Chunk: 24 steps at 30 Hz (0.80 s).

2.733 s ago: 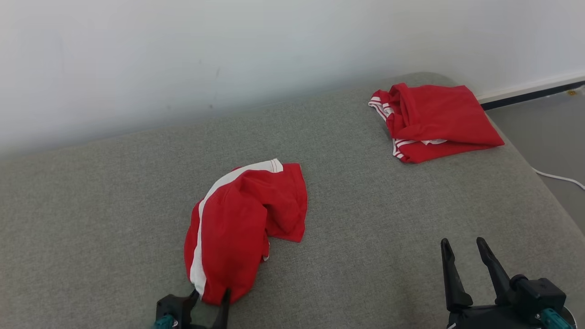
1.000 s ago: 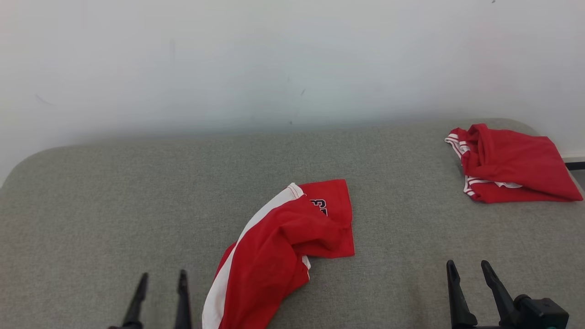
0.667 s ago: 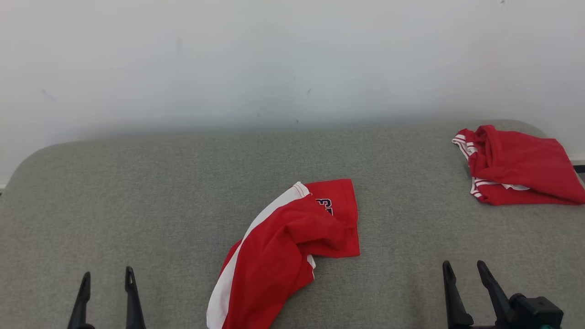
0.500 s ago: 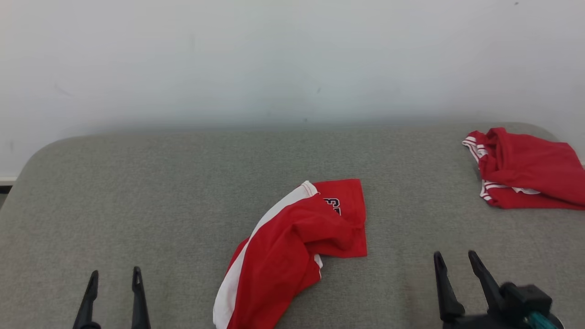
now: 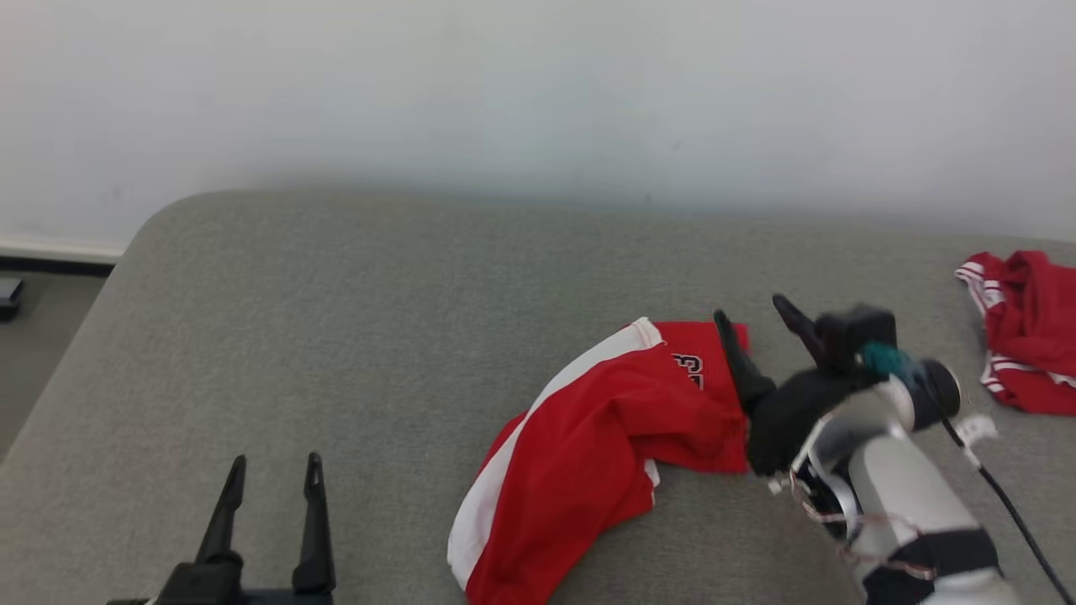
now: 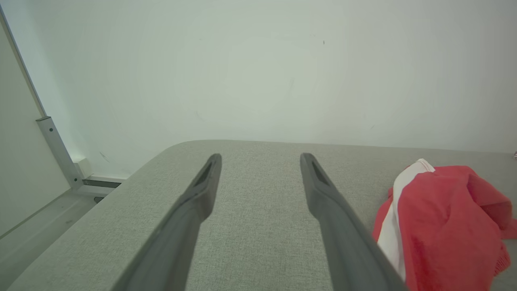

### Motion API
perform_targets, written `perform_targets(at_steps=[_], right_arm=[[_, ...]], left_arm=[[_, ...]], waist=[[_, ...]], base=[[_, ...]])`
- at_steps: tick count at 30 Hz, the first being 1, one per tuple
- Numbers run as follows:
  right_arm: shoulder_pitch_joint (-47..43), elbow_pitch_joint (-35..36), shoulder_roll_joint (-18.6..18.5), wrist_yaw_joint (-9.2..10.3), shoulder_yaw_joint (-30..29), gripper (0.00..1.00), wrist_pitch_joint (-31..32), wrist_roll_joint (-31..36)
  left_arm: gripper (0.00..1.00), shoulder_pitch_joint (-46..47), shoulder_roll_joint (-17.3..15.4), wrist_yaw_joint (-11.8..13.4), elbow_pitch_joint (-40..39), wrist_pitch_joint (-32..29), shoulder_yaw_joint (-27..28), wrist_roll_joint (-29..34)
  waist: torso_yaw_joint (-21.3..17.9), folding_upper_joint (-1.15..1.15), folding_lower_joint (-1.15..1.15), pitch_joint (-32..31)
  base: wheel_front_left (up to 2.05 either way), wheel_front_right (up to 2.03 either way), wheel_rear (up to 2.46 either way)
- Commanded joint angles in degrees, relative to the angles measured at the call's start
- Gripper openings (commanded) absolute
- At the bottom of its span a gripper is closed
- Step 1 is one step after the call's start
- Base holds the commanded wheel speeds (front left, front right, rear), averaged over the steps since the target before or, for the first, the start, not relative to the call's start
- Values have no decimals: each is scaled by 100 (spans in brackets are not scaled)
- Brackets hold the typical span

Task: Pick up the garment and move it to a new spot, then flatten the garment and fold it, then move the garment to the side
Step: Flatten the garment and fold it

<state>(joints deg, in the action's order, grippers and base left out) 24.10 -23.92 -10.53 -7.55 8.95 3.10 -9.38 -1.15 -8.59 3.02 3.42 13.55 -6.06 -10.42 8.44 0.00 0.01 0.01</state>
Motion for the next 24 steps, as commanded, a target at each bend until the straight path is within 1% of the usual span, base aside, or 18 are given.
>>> perform_targets(at_steps=[1,7,13,21,24], right_arm=[[288,-286,-56,16,95,100,49,-41],[1435,-1762,-191,16,497,100,195,-172],[2125,-3024,-201,16,754,100,292,-297],[2667,-4070,-335,16,1061,100,473,-331],[2831,-4265,-361,16,1140,100,435,-350]], left_arm=[[100,121,49,-7,46,35,-50,-6],[100,512,228,-104,264,92,-325,1],[100,843,365,-188,521,146,-504,-50],[100,1117,479,-218,630,174,-605,-99],[100,1136,499,-210,602,174,-575,-107]], waist=[[348,0,-1,280],[834,0,-1,613],[1167,0,-1,875],[1377,0,-1,1135],[1386,0,-1,1166]], base=[[0,0,0],[0,0,0],[0,0,0],[0,0,0],[0,0,0]])
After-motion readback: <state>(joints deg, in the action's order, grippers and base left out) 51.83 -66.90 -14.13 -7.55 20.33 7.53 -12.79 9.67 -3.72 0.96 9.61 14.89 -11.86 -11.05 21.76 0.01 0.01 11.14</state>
